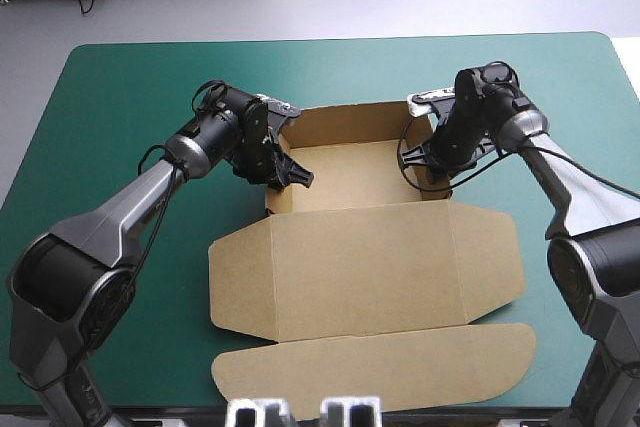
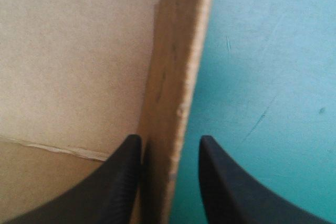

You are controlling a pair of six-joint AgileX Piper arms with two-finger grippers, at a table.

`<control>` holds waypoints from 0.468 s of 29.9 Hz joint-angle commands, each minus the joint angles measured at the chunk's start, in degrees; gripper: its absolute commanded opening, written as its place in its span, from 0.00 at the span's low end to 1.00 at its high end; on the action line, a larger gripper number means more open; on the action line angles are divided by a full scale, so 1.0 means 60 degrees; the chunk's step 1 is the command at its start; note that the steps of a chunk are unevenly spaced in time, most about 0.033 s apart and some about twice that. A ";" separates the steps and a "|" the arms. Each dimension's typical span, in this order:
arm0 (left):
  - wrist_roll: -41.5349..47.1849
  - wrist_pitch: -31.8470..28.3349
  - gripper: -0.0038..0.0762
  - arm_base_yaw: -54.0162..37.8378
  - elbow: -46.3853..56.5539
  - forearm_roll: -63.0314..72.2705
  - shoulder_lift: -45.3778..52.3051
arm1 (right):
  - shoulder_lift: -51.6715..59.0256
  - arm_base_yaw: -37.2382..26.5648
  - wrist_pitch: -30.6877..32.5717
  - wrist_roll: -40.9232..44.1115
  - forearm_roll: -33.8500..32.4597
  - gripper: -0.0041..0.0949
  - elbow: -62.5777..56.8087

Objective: Fold the box

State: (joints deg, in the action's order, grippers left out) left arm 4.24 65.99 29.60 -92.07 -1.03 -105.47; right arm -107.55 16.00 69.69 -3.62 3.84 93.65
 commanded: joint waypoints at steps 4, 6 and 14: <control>-0.0034 0.0088 0.59 0.0038 -0.0297 -0.0079 0.0443 | 0.0457 -0.0049 0.0305 -0.0268 -0.0257 0.88 0.0208; -0.0052 0.0172 0.60 0.0038 -0.0297 -0.0079 0.0478 | 0.0512 -0.0049 0.0305 -0.0268 -0.0257 0.92 0.0208; -0.0125 0.0717 0.71 0.0038 -0.0745 -0.0065 0.0717 | 0.1141 -0.0049 0.0305 -0.0381 -0.0257 0.92 0.0245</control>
State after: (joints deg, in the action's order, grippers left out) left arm 3.80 68.82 29.60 -93.27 -1.36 -105.01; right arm -105.49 16.00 70.21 -5.11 2.73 93.65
